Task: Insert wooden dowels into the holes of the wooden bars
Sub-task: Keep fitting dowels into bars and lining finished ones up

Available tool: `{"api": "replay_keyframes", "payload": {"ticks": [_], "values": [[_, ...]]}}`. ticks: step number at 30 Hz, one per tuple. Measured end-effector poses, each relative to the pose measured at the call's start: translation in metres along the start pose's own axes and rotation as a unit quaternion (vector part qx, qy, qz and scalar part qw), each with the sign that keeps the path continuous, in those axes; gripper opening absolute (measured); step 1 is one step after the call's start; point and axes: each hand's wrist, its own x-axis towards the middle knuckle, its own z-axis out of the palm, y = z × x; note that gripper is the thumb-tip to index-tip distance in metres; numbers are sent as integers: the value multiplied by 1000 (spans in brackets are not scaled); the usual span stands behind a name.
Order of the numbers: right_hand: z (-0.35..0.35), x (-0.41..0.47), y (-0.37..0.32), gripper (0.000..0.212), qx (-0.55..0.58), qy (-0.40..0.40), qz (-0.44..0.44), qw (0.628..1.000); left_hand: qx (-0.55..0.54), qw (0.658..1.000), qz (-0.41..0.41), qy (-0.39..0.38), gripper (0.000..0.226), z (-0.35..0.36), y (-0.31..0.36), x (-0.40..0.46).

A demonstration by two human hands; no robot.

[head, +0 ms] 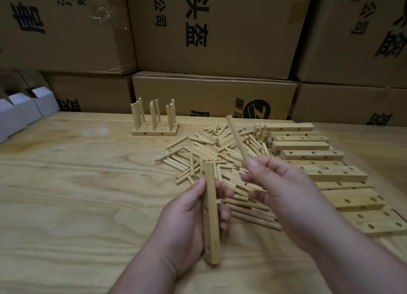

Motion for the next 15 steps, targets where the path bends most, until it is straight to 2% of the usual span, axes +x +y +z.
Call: {"api": "replay_keyframes", "payload": {"ticks": [4, 11, 15], "values": [[-23, 2, -22, 11, -53, -5, -83, 995, -36, 999, 9, 36, 41, -2, 1, 4], [-31, -2, -35, 25, -115, -24, -122, 985, -46, 997, 6, 60, 26, -1, 1, 4], [-26, -5, -35, 20, -132, -24, -136, 982, -20, 995, 20, 92, 29, 1, 0, 4]]}}
